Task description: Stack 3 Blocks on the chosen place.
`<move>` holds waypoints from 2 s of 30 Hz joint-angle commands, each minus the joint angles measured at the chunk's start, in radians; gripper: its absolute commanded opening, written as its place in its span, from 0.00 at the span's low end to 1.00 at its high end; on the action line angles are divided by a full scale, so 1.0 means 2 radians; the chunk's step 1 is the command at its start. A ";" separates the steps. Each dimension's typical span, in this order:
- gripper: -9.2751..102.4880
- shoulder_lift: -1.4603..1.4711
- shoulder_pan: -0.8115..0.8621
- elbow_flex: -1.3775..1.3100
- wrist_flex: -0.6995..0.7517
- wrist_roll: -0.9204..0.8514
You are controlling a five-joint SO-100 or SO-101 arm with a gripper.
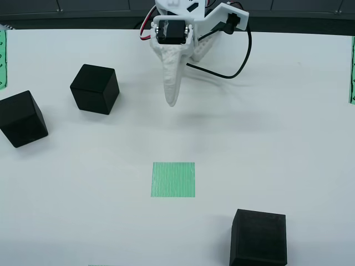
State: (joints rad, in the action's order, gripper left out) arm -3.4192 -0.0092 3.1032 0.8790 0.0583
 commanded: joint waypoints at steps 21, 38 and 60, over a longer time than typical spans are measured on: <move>0.08 -0.008 -0.001 0.013 0.002 0.001; 0.08 -0.009 -0.005 0.015 -0.006 0.004; 0.08 0.145 -0.026 -0.105 -0.065 -0.005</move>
State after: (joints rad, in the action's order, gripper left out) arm -3.2643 -0.0522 3.0403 0.7915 0.0552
